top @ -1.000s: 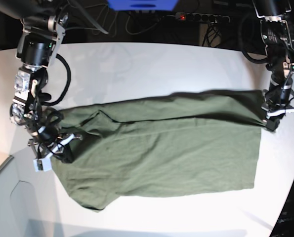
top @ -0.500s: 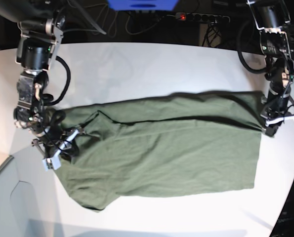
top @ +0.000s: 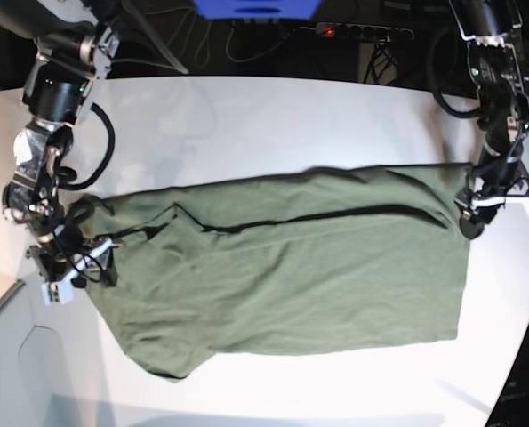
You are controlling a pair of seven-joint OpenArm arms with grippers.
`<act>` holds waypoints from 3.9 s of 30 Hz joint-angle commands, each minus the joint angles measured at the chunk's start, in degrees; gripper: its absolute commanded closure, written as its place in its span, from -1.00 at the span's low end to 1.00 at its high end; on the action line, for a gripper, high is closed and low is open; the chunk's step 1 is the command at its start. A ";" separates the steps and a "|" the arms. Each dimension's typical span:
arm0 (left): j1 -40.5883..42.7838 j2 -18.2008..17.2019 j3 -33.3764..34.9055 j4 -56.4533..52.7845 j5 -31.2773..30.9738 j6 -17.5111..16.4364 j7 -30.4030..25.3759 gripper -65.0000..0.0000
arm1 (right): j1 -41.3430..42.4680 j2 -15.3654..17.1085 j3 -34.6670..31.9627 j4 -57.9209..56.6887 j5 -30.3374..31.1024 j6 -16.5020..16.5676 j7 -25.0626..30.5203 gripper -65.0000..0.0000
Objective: Layout the t-shirt on the table in an organized manner, then fold the t-shirt properly
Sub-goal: 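Lower the shirt edge onto the table and open both grippers, then grasp the shirt's folded edge with both grippers and pull it taut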
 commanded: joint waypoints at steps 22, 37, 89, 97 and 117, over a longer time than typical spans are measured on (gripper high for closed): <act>-2.63 -0.19 -0.66 -15.66 0.17 -0.47 -0.60 0.12 | -5.95 3.21 0.83 2.78 0.41 0.52 0.97 -0.11; -4.21 -0.19 1.45 -15.74 0.17 -0.47 -0.69 0.96 | -3.41 7.26 0.83 -10.59 0.41 0.43 1.14 -0.09; 2.12 -4.67 -4.79 -4.23 -0.36 -0.47 11.18 1.00 | -28.64 0.05 5.93 20.53 0.85 0.96 1.14 1.00; 6.78 -4.67 -4.79 -4.23 -0.36 -0.56 11.18 1.00 | -37.08 -2.24 5.93 24.58 0.85 0.96 1.14 1.00; 8.45 -4.06 -4.88 -3.70 -0.45 -0.47 11.44 0.44 | -40.42 -2.50 5.93 25.46 0.41 3.64 1.14 0.29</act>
